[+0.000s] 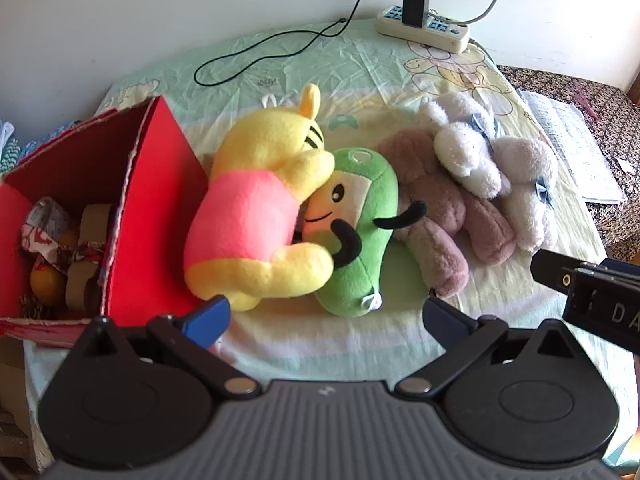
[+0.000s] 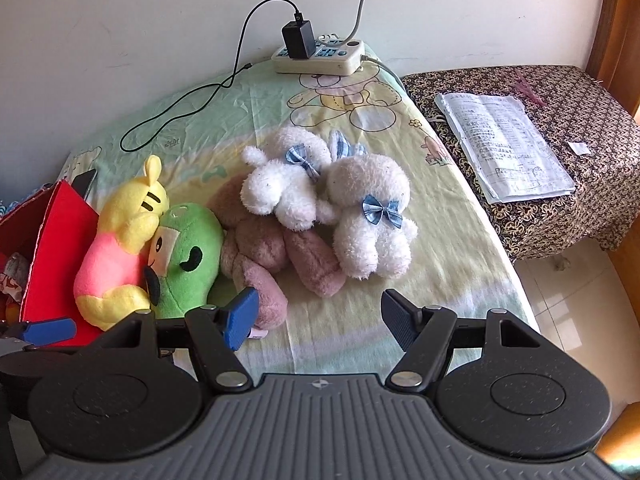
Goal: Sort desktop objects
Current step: 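Move the right gripper toward the yellow-and-pink tiger plush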
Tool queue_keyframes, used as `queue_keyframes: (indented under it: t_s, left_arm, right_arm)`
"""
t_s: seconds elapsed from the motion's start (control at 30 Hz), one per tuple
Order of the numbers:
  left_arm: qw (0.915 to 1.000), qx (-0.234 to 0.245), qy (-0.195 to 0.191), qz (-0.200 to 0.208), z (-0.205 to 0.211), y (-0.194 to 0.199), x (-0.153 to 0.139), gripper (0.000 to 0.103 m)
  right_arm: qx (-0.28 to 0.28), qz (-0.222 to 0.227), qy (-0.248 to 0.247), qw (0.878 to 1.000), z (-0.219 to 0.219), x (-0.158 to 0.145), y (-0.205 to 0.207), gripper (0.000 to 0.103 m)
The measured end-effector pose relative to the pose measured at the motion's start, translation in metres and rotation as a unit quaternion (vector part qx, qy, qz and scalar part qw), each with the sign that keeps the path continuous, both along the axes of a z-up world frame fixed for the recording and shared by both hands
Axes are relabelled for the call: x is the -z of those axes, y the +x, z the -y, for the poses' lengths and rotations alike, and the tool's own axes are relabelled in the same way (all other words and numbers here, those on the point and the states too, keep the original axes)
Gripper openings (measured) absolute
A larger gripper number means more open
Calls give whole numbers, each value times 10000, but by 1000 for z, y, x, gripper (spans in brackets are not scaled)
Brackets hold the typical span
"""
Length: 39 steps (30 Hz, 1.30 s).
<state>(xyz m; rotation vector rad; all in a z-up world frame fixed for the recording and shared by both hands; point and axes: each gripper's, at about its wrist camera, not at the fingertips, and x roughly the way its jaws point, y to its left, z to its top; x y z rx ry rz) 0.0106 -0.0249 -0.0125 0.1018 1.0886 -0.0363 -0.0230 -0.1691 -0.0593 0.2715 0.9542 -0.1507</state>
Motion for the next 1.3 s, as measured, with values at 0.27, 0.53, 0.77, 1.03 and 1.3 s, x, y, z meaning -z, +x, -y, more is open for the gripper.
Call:
queue_keyframes:
  t_s: [0.27,0.53,0.77,1.03,1.3]
  left_arm:
    - [9999,-151,59,-18,11,2,2,102]
    - [9996,-261,102,-68,24,4,5,102]
    - [9994,-303,161,-78,32,5,5,102]
    - [9993,-288,227,-112,38,6,6,102]
    - [9996,-132,245,-41,42,5,2,102]
  right_arm:
    - [-213,35,96,9997,10,3,4,71]
    - [-403,51,114,9991,22,6,8,70]
    - [-491,72,184,9986,32,7,9,70]
    - [-512,79,268,9983,39,8,12,70]
    - [-562,118,323,9978,46,8,13,70]
